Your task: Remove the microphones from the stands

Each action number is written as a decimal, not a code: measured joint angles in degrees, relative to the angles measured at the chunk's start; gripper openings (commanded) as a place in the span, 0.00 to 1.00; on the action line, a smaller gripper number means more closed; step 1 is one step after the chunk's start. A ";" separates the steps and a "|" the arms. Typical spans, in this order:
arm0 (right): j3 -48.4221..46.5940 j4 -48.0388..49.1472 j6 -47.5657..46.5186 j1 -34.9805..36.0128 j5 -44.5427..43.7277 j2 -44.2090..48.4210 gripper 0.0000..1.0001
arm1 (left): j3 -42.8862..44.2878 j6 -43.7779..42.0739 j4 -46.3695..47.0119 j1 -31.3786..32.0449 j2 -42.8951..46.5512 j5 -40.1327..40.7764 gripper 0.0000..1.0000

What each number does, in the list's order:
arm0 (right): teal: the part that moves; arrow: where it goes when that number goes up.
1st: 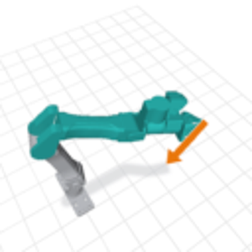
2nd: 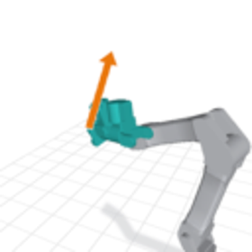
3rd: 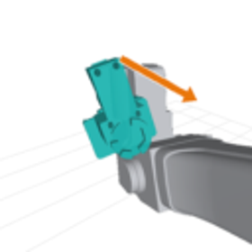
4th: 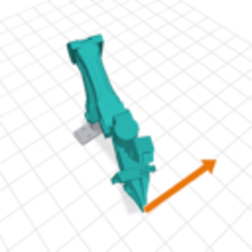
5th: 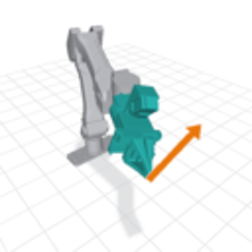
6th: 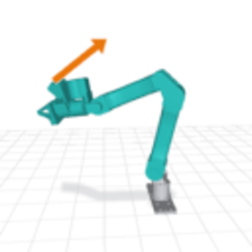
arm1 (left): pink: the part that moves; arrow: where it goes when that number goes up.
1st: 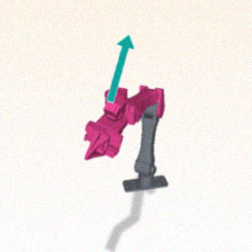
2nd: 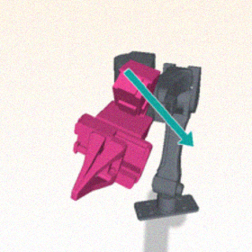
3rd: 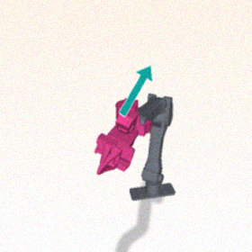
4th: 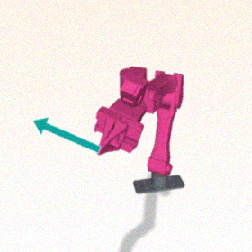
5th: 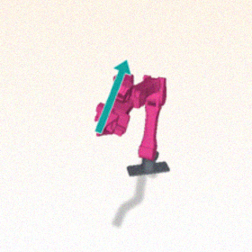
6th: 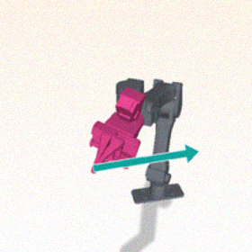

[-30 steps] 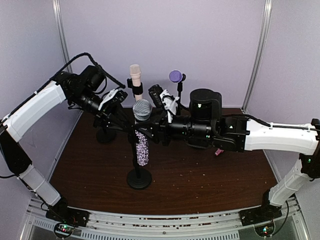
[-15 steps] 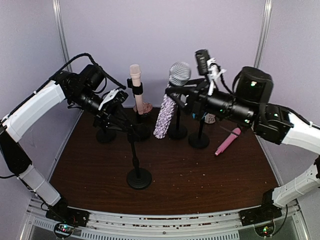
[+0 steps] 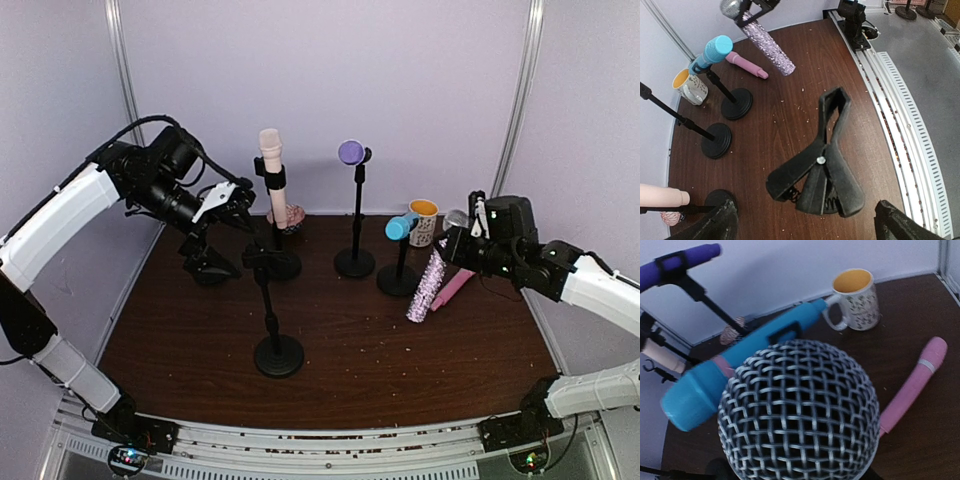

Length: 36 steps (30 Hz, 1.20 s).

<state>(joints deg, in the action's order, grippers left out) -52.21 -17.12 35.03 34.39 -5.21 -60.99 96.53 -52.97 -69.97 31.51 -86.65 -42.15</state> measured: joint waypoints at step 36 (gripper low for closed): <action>10.97 9.73 17.27 -33.51 14.36 -24.81 0.75 | -12.48 15.50 4.48 -3.82 11.23 5.70 0.98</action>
<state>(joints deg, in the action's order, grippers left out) -41.23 -7.40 52.29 0.89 9.15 -85.80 84.05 -37.47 -65.49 27.68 -75.42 -36.45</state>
